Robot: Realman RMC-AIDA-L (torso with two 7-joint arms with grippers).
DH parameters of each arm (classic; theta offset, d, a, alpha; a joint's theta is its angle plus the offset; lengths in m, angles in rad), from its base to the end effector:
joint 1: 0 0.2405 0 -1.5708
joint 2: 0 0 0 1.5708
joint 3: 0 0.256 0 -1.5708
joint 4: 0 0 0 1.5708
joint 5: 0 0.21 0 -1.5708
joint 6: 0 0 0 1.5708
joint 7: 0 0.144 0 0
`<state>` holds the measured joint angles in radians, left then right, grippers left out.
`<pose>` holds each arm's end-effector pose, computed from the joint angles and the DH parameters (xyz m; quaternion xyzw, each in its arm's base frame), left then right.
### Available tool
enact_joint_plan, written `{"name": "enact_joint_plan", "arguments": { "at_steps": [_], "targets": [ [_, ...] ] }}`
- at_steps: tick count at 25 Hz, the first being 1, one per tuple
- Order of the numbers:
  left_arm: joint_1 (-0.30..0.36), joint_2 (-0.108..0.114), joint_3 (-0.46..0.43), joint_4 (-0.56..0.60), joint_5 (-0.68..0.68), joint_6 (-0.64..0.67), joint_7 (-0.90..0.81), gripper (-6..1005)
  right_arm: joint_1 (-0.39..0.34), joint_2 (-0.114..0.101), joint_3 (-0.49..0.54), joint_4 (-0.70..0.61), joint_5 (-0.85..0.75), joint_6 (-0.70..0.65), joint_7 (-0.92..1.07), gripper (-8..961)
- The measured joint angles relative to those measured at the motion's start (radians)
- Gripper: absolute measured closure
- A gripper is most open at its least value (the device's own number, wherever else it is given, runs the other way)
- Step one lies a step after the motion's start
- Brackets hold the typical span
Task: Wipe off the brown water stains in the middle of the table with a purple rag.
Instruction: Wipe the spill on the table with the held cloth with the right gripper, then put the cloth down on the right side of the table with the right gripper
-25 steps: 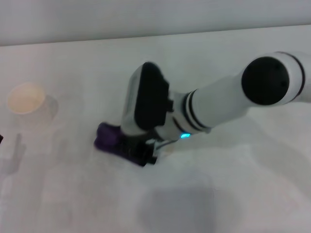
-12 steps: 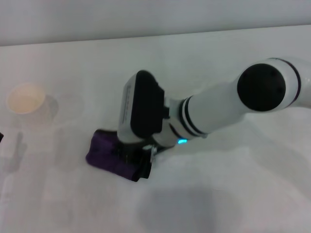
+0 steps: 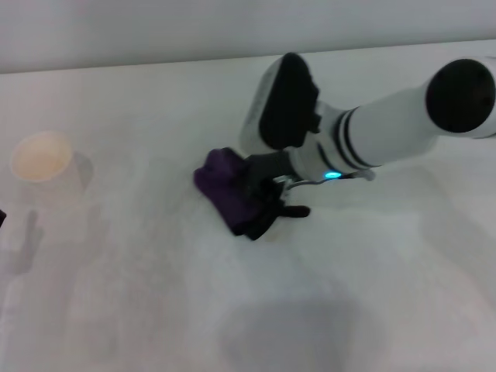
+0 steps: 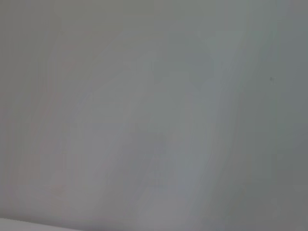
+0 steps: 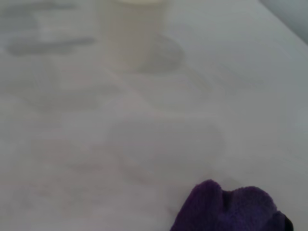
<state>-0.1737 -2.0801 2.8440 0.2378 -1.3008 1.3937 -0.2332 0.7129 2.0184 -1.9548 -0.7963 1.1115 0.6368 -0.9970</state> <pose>-0.3589 0.2230 -0.0335 -0.6566 -0.3129 -0.3441 0.5938 0.1936 0.3822 -0.1145 -0.9670 0.1267 -0.0741 0.2083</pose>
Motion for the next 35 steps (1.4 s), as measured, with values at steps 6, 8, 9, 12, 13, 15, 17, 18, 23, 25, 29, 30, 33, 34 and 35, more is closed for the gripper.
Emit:
{"name": "enact_joint_plan", "arguments": {
  "at_steps": [6, 8, 9, 12, 13, 15, 17, 18, 23, 25, 29, 30, 33, 34, 35],
  "targets": [
    [0.000, 0.000, 0.000, -0.006, 0.000, 0.001, 0.000, 106, -0.044, -0.003, 0.151, -0.001, -0.126, 0.076, 0.000, 897],
    [0.000, 0.000, 0.000, -0.006, 0.000, 0.001, 0.000, 106, -0.050, -0.004, 0.194, -0.008, -0.145, 0.136, -0.001, 897],
    [0.000, 0.000, 0.000, -0.006, 0.000, 0.001, 0.000, 106, -0.051, -0.004, 0.209, -0.012, -0.147, 0.173, -0.004, 897],
    [0.000, 0.000, 0.000, -0.006, 0.000, 0.001, 0.000, 107, -0.054, -0.005, 0.226, -0.043, -0.149, 0.292, -0.015, 897],
    [-0.005, 0.000, 0.000, -0.007, 0.000, 0.001, 0.000, 107, -0.055, -0.003, 0.220, -0.054, -0.149, 0.319, -0.016, 898],
    [-0.006, 0.000, 0.000, -0.007, 0.000, 0.001, 0.000, 107, -0.061, 0.000, 0.186, -0.082, -0.146, 0.350, -0.017, 898],
    [-0.010, 0.000, 0.000, -0.008, 0.000, 0.001, 0.000, 107, -0.064, 0.003, 0.117, -0.108, -0.138, 0.349, -0.017, 898],
    [-0.012, 0.000, 0.000, -0.008, 0.000, 0.001, 0.000, 107, -0.063, 0.003, 0.096, -0.110, -0.130, 0.335, -0.017, 898],
    [-0.017, 0.000, 0.000, -0.008, 0.000, 0.001, 0.000, 107, -0.054, 0.009, 0.005, -0.103, -0.070, 0.213, -0.012, 906],
    [-0.018, 0.000, 0.000, -0.008, 0.000, 0.001, 0.000, 106, -0.055, 0.011, -0.017, -0.094, -0.050, 0.141, -0.006, 909],
    [-0.018, 0.000, 0.000, -0.008, 0.000, 0.001, 0.000, 106, -0.059, 0.010, -0.016, -0.089, -0.041, 0.063, -0.004, 912],
    [-0.018, 0.000, 0.000, -0.008, 0.000, 0.001, 0.000, 106, -0.059, 0.009, -0.008, -0.087, -0.041, 0.053, -0.004, 912],
    [-0.018, 0.000, 0.000, -0.008, 0.000, 0.001, 0.000, 107, -0.059, 0.006, 0.041, -0.063, -0.047, 0.039, -0.003, 911],
    [-0.018, 0.000, 0.000, -0.008, 0.000, 0.001, 0.000, 107, -0.060, 0.004, 0.068, -0.050, -0.049, 0.036, -0.003, 911],
    [-0.018, 0.000, 0.000, -0.008, 0.000, 0.001, 0.000, 107, -0.060, 0.002, 0.101, -0.034, -0.049, 0.036, -0.003, 911]
  ]
}}
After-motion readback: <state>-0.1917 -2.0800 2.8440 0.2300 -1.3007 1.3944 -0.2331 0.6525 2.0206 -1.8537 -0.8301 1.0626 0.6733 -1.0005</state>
